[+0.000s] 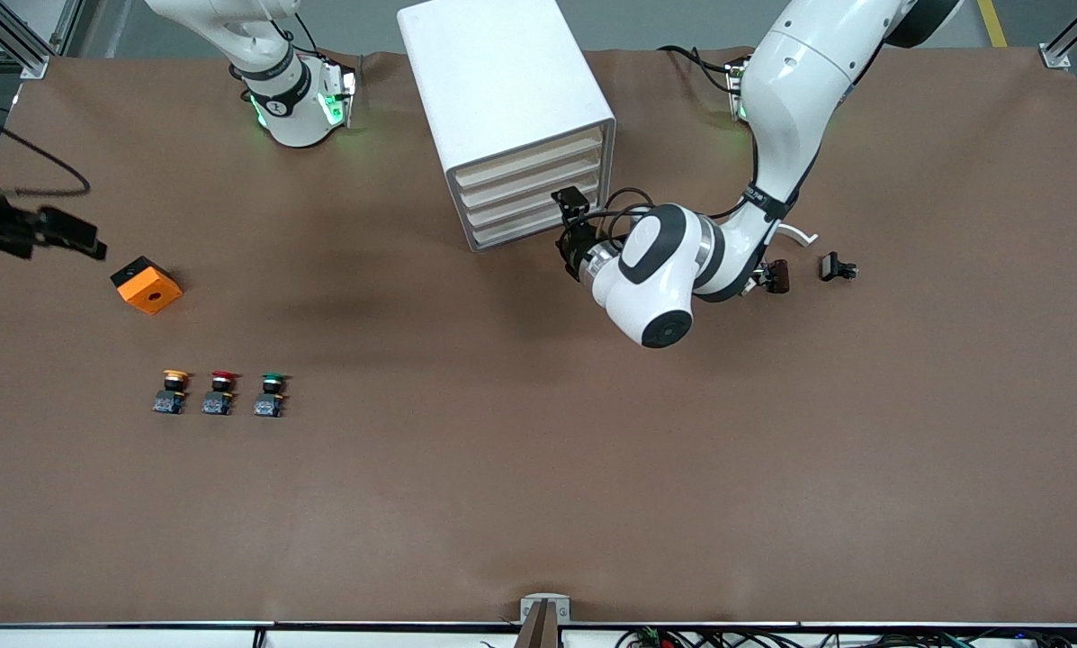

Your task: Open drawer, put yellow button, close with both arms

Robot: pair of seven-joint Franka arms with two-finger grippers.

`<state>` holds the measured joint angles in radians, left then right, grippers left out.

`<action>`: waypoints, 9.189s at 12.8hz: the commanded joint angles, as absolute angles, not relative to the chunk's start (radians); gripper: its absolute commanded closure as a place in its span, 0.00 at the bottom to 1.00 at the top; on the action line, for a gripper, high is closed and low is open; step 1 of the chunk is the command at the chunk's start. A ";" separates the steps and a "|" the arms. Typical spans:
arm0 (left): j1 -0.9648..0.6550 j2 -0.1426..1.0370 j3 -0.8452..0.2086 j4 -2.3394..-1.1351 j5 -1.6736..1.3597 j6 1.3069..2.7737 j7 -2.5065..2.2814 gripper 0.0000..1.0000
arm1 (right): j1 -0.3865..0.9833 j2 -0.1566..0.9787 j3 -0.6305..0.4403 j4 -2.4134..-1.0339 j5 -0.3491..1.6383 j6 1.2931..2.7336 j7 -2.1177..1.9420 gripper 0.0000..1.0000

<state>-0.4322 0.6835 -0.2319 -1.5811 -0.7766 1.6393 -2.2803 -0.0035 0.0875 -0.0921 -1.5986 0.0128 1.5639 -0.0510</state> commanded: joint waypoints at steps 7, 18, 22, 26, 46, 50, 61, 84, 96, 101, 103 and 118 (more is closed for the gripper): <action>-0.471 0.716 -0.232 -1.540 -0.888 1.463 -2.408 0.28 | -0.167 0.313 -0.091 -1.718 -0.025 1.998 -0.095 0.00; -0.505 0.723 -0.252 -1.539 -0.907 1.462 -2.376 0.91 | -0.189 0.627 -0.052 -1.735 0.034 2.395 -0.213 0.00; -0.494 0.724 -0.250 -1.537 -0.908 1.462 -2.379 1.00 | -0.184 0.653 -0.052 -1.738 0.034 2.427 -0.215 0.00; -0.468 0.732 -0.241 -1.537 -0.907 1.463 -2.384 1.00 | -0.184 0.675 -0.052 -1.744 0.034 2.441 -0.216 0.00; -0.377 0.759 -0.186 -1.417 -0.891 1.466 -2.373 0.00 | -0.010 0.376 -0.008 -1.741 0.119 2.013 0.219 1.00; -0.338 0.762 -0.180 -1.375 -0.891 1.466 -2.317 0.00 | 0.150 0.281 -0.008 -1.741 0.126 1.933 0.536 1.00; -0.293 0.646 -0.064 -1.266 -0.613 1.463 -2.272 0.00 | 0.599 0.147 -0.009 -1.704 0.196 1.855 1.323 1.00; -0.147 0.256 -0.066 -1.281 -0.097 1.321 -0.798 0.00 | 0.939 0.233 -0.009 -1.735 0.072 2.003 1.799 1.00; -0.018 -0.009 -0.074 -1.700 -0.057 1.629 -0.313 0.00 | 0.882 0.218 -0.028 -1.689 0.066 1.919 1.535 0.00; -0.020 0.040 -0.066 -1.626 -0.037 1.603 -0.314 0.00 | 0.588 0.184 -0.031 -1.537 0.063 1.645 1.032 0.00; -0.011 0.043 -0.069 -1.628 -0.037 1.598 -0.336 0.00 | 0.452 0.161 -0.031 -1.517 0.064 1.589 0.793 0.00; -0.133 0.150 -0.318 -1.663 -0.110 1.794 -0.452 0.00 | -0.081 0.152 -0.026 -1.398 -0.054 1.543 -0.038 0.00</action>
